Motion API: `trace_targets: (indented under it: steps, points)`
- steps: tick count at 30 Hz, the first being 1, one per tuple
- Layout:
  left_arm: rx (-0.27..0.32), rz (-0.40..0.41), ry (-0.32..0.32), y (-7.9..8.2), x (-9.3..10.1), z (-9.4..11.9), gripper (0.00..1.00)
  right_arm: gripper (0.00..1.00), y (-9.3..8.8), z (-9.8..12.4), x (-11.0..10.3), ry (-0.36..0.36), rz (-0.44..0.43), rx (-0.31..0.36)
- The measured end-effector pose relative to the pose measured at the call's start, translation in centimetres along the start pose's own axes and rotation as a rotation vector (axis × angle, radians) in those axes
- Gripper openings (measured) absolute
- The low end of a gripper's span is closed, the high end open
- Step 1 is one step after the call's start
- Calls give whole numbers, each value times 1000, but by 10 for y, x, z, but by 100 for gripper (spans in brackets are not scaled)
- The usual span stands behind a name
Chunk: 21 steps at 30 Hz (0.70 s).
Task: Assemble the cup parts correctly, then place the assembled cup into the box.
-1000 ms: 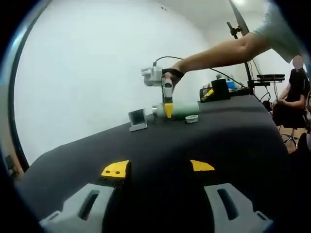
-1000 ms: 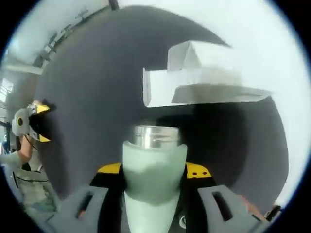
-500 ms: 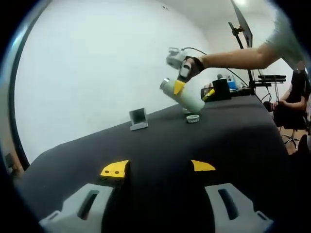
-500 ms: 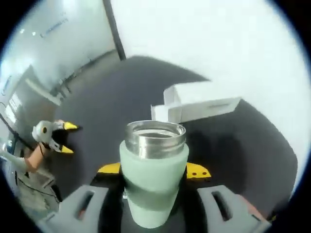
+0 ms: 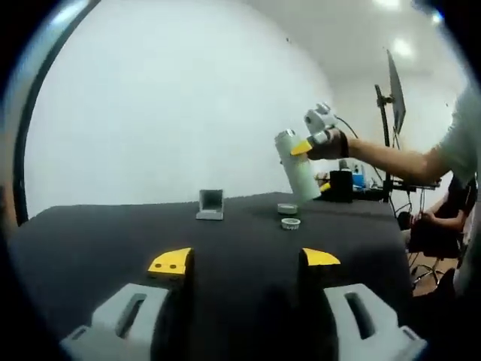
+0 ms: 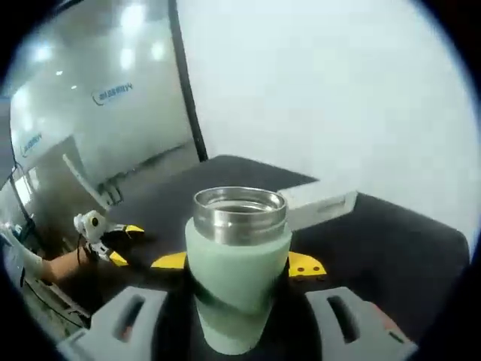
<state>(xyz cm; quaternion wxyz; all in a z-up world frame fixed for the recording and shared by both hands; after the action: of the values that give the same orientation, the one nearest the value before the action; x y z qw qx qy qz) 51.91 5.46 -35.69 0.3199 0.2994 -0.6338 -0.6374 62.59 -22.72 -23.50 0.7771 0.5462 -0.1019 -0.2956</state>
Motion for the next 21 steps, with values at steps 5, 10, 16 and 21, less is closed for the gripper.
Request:
trace_targets:
  steps: [5,10,16,21]
  points:
    - [-18,-12,-12,-2,2,1,53,43,10,9,-8,10,24,110]
    - [-18,-4,-14,-3,1,1,53,43,6,13,-21,0,66,210]
    - [-23,-6,-17,-3,1,1,53,43,-15,14,-45,-22,137,297]
    - [-21,-2,-18,-3,1,1,53,43,-34,15,-66,-30,241,353]
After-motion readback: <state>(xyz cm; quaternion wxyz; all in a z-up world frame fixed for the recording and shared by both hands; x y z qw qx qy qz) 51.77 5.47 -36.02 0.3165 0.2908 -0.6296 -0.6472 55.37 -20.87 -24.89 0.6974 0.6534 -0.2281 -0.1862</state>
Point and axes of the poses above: the point that each gripper's makers call its tool centre point, and the gripper's own axes: z roughly backward along the fingers, x roughly to its right, y roughly out of its top, the point moved 5 cm from there along z, roughly backward along the fingers, and after that the axes turned 4 degrees about y, right-handed, at the moved point
